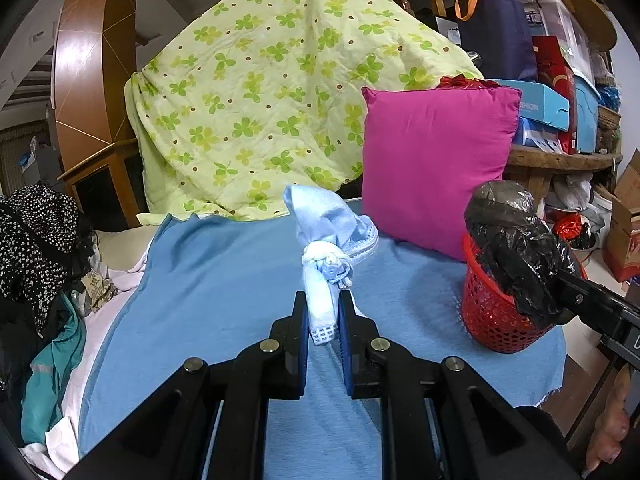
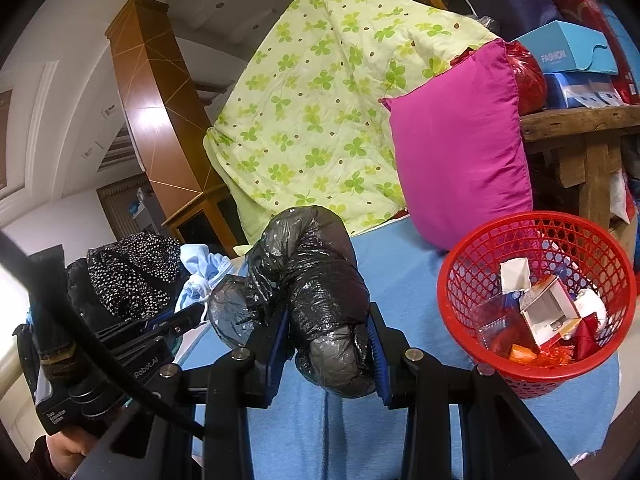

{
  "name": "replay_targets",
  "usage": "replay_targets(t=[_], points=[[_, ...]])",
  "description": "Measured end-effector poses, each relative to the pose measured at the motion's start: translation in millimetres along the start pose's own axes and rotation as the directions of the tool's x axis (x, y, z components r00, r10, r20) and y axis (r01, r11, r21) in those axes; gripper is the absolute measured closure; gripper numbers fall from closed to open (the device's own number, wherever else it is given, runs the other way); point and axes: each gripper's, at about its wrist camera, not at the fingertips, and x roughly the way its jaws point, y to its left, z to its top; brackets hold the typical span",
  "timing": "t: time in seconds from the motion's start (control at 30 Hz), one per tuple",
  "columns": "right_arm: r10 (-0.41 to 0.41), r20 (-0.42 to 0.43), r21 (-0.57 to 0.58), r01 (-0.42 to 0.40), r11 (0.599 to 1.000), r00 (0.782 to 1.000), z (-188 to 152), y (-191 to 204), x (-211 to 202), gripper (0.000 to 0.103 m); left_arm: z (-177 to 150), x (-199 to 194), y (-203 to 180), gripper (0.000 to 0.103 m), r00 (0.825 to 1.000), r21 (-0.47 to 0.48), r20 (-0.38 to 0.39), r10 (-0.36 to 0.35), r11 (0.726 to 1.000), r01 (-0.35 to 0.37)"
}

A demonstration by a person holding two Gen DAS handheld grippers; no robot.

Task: Collect trash
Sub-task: 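Bring the black bag with the right gripper while the left brings the blue cloth over the red basket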

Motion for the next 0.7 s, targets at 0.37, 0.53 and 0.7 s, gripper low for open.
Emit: replay_targets(t=[0.37,0.53,0.7], points=[[-0.01,0.019,0.014,0.009,1.0,1.0,-1.4,0.7,-11.7,0.064,-0.1,-0.7,-13.4,0.089,1.0,0.028,-0.003,-0.016,0.999,0.016],[-0.014,0.022,0.019,0.014,1.0,1.0,-1.5,0.6,-15.5,0.064,0.4,-0.3,-18.4,0.088,1.0,0.038,-0.006,-0.024,0.999,0.024],[-0.019,0.024,0.027,0.018,0.999,1.0,-1.6,-2.3,-18.0,0.064,0.6,0.6,-24.2,0.088,1.0,0.047,-0.009,-0.029,0.998,0.029]])
